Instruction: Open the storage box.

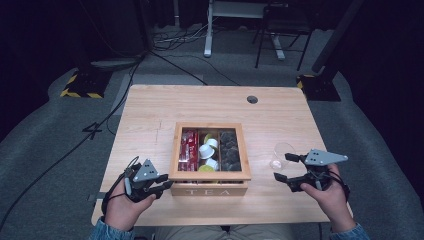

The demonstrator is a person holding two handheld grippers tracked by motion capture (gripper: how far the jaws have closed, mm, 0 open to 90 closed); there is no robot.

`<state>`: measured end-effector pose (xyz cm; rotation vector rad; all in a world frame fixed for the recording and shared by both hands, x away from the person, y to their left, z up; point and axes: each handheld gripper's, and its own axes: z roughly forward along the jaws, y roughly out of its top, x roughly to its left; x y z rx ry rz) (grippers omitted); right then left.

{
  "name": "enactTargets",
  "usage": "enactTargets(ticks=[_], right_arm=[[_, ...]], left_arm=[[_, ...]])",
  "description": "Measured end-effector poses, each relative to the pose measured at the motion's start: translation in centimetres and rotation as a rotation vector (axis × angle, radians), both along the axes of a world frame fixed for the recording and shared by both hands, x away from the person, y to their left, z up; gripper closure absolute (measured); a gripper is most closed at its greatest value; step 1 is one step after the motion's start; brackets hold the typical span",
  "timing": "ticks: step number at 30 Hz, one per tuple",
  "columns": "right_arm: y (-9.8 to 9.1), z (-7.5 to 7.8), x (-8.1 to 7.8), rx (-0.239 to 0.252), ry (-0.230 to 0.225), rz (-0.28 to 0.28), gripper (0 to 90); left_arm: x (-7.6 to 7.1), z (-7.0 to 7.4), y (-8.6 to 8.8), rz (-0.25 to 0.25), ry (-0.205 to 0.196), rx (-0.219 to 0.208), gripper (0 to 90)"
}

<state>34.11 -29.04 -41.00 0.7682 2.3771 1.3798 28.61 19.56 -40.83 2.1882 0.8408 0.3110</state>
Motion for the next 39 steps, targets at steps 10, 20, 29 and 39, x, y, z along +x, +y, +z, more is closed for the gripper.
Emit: enactTargets(ticks=[10,20,29,39], right_arm=[[5.7,0.4,-0.6,-0.136,-0.058,0.13,16.8],[9.2,-0.3,-0.7,-0.228,-0.147,0.208,26.0],[9.6,-0.1,-0.6,-0.256,-0.21,0.193,30.4],[9.9,0.4,-1.1,-0.298,-0.24,0.197,35.8]], left_arm=[[0.1,0.4,0.2,0.004,-0.01,-0.028,73.6],[0.1,0.4,0.3,0.0,-0.011,-0.03,73.9],[0.2,0.1,0.2,0.002,-0.005,-0.039,74.0],[0.4,-0.2,0.1,-0.002,-0.019,-0.063,72.8]])
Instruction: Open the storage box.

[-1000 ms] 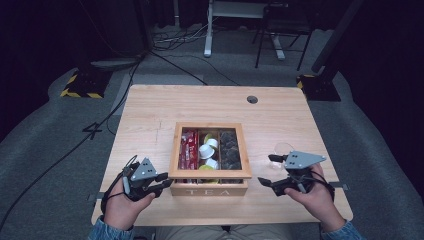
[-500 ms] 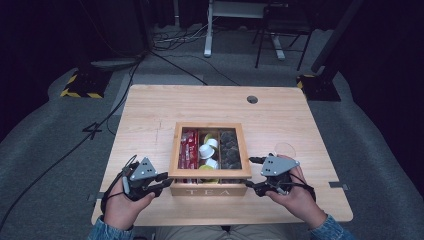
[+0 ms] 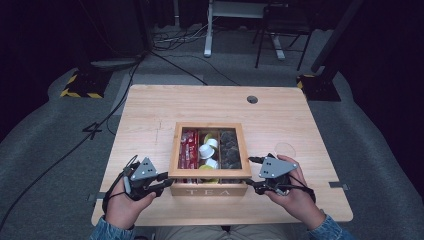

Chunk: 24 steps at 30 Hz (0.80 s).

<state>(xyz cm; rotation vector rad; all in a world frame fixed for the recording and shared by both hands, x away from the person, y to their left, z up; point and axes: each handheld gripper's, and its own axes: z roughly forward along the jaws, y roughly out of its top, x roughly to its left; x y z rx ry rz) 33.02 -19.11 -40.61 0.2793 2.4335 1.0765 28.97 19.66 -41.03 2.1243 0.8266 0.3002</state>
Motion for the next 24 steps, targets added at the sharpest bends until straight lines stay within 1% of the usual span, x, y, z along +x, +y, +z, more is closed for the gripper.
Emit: enactTargets(ticks=[3,4,6,9,10,11,12,15,16,18,19,21,22,24], right_arm=[[0.0,0.5,-0.2,0.002,-0.025,0.006,37.0],[0.0,0.7,-0.2,0.006,-0.027,0.005,37.2],[-0.1,1.1,-0.2,0.013,-0.036,0.005,37.4],[-0.2,1.9,0.0,0.026,-0.051,0.008,37.6],[-0.2,2.1,0.1,0.028,-0.054,0.011,38.6],[-0.2,2.4,0.1,0.032,-0.057,0.012,40.0],[-0.3,2.7,0.2,0.035,-0.061,0.015,40.4],[-0.3,3.5,0.5,0.051,-0.063,0.014,42.1],[-0.4,3.6,0.6,0.055,-0.063,0.017,42.9],[-0.4,4.1,0.9,0.065,-0.056,0.025,44.5],[-0.5,4.3,1.0,0.07,-0.05,0.029,46.3],[-0.6,4.7,1.4,0.083,-0.039,0.048,50.3],[-0.7,4.9,1.5,0.09,-0.036,0.053,50.8],[-0.8,5.2,1.9,0.102,-0.029,0.057,51.7]], left_arm=[[0.0,0.1,0.0,-0.004,-0.014,-0.021,70.7],[0.0,0.2,0.0,-0.002,-0.02,-0.027,69.9],[0.1,0.3,0.0,0.006,-0.041,-0.035,66.4],[0.3,0.4,0.0,0.03,-0.088,-0.052,54.4],[0.4,0.4,0.0,0.04,-0.101,-0.053,49.0],[0.5,0.4,0.1,0.053,-0.106,-0.044,42.8],[0.6,0.3,0.1,0.064,-0.101,-0.046,39.4],[0.9,0.1,0.2,0.077,-0.087,-0.048,33.9],[1.0,-0.1,0.1,0.083,-0.079,-0.052,33.0],[1.1,-0.2,0.2,0.087,-0.076,-0.047,31.5],[1.1,-0.4,0.2,0.098,-0.072,-0.047,30.5],[1.2,-0.7,0.4,0.12,-0.063,-0.032,27.0],[1.3,-0.9,0.5,0.124,-0.06,-0.024,26.5],[1.4,-1.3,0.8,0.131,-0.046,-0.023,26.5]])
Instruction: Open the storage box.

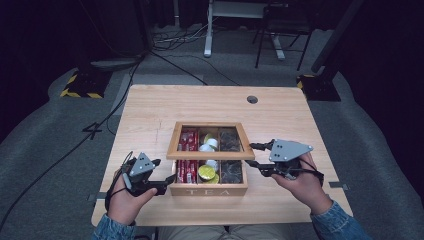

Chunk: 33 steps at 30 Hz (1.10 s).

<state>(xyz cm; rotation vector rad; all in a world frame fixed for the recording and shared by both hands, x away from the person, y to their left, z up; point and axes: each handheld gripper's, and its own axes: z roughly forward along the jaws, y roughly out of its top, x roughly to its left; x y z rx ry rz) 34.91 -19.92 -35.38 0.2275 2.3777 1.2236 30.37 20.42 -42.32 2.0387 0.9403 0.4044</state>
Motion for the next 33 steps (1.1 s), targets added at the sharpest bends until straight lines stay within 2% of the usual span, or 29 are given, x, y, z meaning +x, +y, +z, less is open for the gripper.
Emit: enactTargets(ticks=[1,3,6,11,17,22,25,29,33], right_arm=[[-0.1,0.3,0.3,0.006,0.002,0.005,52.2],[-0.1,0.9,0.8,0.018,0.005,0.008,53.3],[-0.1,1.9,1.5,0.038,0.002,0.007,56.5],[-0.2,3.2,3.2,0.077,0.03,0.012,58.9],[0.1,4.2,4.8,0.072,0.016,0.0,61.9],[0.2,5.3,6.5,0.11,0.018,-0.015,63.7],[0.2,5.7,7.0,0.111,0.013,-0.023,64.7],[0.4,6.4,8.0,0.112,0.009,-0.041,65.7],[0.6,6.9,9.1,0.125,0.011,-0.062,65.9]], left_arm=[[0.0,-0.1,0.0,0.008,0.011,-0.009,26.5],[0.3,-0.3,0.2,0.009,0.007,0.004,26.5],[0.6,-0.4,0.3,0.017,0.014,0.0,26.5],[0.8,-0.5,0.6,0.039,0.014,-0.004,24.6],[0.9,-0.8,1.4,0.055,0.023,-0.005,24.6],[1.1,-0.9,1.6,0.068,0.032,-0.014,24.6],[1.2,-1.0,1.6,0.074,0.038,-0.022,24.6],[1.3,-1.0,1.8,0.071,0.034,-0.003,24.6],[1.1,-1.1,2.0,0.086,0.041,-0.015,24.7]])
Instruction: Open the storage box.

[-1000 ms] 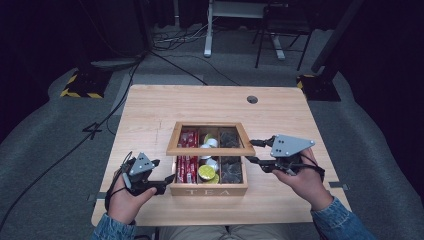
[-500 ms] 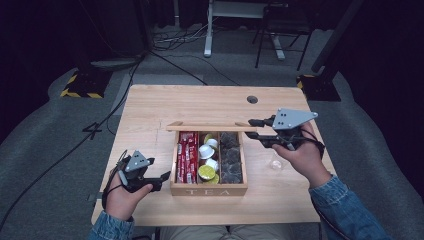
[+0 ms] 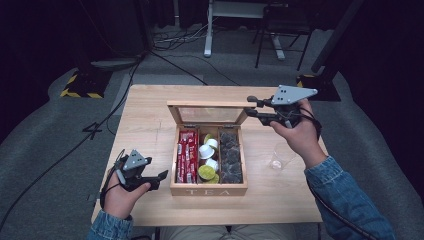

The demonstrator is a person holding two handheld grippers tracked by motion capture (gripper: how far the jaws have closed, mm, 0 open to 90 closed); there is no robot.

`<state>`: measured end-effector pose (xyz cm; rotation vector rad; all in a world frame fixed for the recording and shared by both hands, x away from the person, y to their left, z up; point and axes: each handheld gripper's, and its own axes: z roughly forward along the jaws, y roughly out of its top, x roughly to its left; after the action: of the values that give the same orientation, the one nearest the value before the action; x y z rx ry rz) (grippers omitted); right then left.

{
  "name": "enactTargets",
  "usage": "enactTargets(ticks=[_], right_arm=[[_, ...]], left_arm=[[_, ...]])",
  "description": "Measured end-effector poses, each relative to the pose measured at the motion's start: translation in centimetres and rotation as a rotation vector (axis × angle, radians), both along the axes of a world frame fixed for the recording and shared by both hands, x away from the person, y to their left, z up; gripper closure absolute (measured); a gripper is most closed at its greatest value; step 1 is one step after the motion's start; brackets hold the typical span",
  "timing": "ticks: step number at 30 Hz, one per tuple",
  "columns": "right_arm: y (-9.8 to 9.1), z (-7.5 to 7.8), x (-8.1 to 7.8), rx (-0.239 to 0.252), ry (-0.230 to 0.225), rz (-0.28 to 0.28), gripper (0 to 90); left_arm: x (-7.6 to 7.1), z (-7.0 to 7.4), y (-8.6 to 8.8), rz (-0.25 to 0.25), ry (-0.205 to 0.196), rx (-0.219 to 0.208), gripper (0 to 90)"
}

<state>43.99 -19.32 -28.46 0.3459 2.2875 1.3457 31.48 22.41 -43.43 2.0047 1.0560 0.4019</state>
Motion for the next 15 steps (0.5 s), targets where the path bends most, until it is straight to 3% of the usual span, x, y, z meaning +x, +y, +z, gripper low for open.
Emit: enactTargets(ticks=[7,15], right_arm=[[0.3,0.5,1.6,0.023,0.0,-0.039,65.5],[0.8,1.0,4.1,0.064,0.041,-0.098,62.6]], left_arm=[[-0.3,-0.3,0.6,0.016,0.007,0.003,24.9],[-0.5,-0.6,0.9,0.03,0.019,0.007,25.0]])
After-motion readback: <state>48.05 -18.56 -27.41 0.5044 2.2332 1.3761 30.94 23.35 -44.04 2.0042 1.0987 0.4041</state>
